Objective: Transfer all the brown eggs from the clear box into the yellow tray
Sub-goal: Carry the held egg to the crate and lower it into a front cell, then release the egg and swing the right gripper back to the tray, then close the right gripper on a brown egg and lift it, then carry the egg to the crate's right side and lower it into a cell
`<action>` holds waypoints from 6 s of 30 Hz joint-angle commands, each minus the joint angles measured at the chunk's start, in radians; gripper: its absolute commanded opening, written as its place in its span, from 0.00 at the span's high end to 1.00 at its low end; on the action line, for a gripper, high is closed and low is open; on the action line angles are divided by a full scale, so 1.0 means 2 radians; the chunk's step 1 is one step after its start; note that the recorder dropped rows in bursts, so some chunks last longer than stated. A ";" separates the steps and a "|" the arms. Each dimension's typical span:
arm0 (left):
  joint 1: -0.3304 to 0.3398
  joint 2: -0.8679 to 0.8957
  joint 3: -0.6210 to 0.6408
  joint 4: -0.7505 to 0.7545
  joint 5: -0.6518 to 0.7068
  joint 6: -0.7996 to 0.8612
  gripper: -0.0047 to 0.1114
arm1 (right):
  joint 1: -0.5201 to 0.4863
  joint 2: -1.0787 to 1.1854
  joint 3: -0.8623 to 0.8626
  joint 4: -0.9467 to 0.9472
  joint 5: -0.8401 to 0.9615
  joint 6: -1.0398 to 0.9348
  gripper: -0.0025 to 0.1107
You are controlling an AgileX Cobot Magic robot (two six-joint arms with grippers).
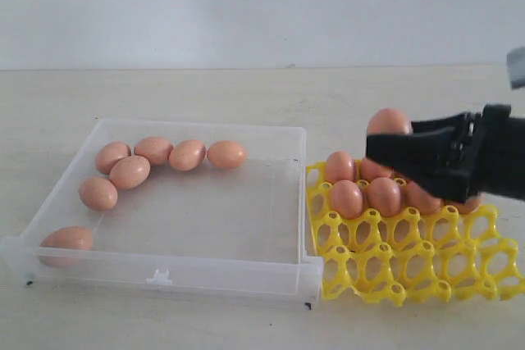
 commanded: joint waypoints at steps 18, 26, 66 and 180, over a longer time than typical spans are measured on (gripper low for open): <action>0.000 0.000 0.002 0.002 -0.002 0.000 1.00 | 0.043 0.168 0.021 0.081 0.028 -0.143 0.98; 0.000 0.000 0.002 0.002 -0.002 0.000 1.00 | 0.063 0.168 0.021 0.088 0.034 -0.189 0.98; 0.000 0.000 0.002 0.002 -0.002 0.000 1.00 | 0.099 0.096 0.021 0.188 -0.025 -0.238 0.49; 0.000 0.000 0.002 0.002 -0.002 0.000 1.00 | -0.006 0.079 -0.015 -0.031 0.033 -0.041 0.98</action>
